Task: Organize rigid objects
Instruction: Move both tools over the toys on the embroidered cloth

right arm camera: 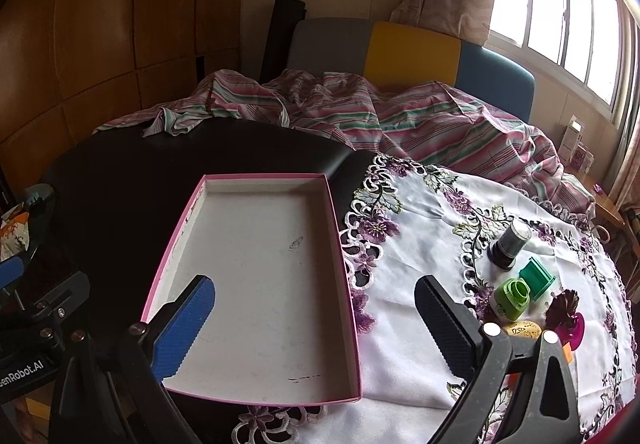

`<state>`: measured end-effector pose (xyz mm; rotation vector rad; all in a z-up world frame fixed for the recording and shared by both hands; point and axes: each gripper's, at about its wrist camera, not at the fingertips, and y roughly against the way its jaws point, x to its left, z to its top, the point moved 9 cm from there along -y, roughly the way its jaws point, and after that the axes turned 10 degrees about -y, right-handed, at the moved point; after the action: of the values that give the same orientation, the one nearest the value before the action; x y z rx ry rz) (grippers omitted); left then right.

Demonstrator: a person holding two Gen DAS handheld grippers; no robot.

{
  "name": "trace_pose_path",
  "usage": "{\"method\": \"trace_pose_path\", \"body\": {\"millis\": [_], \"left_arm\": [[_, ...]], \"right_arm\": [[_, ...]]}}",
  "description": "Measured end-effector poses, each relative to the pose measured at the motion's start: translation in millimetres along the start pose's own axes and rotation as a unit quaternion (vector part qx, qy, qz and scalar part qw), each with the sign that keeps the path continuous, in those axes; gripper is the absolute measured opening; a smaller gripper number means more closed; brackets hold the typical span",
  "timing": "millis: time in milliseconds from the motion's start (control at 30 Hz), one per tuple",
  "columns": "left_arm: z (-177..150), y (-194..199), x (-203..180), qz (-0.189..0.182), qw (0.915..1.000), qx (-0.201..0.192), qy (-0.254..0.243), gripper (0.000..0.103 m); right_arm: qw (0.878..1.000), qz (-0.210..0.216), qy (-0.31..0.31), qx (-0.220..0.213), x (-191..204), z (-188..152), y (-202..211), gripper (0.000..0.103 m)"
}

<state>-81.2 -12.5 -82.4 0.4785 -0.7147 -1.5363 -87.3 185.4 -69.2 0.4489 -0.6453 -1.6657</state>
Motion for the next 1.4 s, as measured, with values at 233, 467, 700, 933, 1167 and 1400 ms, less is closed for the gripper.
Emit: {"method": "trace_pose_path", "body": {"millis": [233,467,700,933,1167,1400], "left_arm": [[7.8,2.7,-13.2,-0.005,0.9995,-0.011,-0.028,0.103],[17.2,3.2,-34.5,-0.030,0.9978,-0.017,-0.056,0.103],[21.5,0.3,-67.1,-0.072,0.9932,-0.013,-0.091,0.103],[24.5,-5.9,-115.7,-0.138,0.9821,-0.005,-0.128,0.103],[31.8,-11.6,-173.0,-0.215,0.9640,0.017,-0.156,0.102],[52.4,-26.4,-238.1,-0.255,0.9465,0.035,-0.194,0.102]], "right_arm": [[1.000,-0.007,-0.007,-0.007,-16.3,4.5,1.6,0.102],[0.999,-0.029,-0.033,-0.012,-59.3,18.9,3.8,0.102],[0.995,-0.053,-0.087,-0.002,-127.9,28.4,5.5,0.102],[0.981,-0.098,-0.168,0.002,-223.3,36.4,3.0,0.103],[0.952,-0.123,-0.281,-0.027,-318.3,21.4,3.4,0.103],[0.912,-0.127,-0.388,-0.034,-366.4,-1.4,10.3,0.103]]}}
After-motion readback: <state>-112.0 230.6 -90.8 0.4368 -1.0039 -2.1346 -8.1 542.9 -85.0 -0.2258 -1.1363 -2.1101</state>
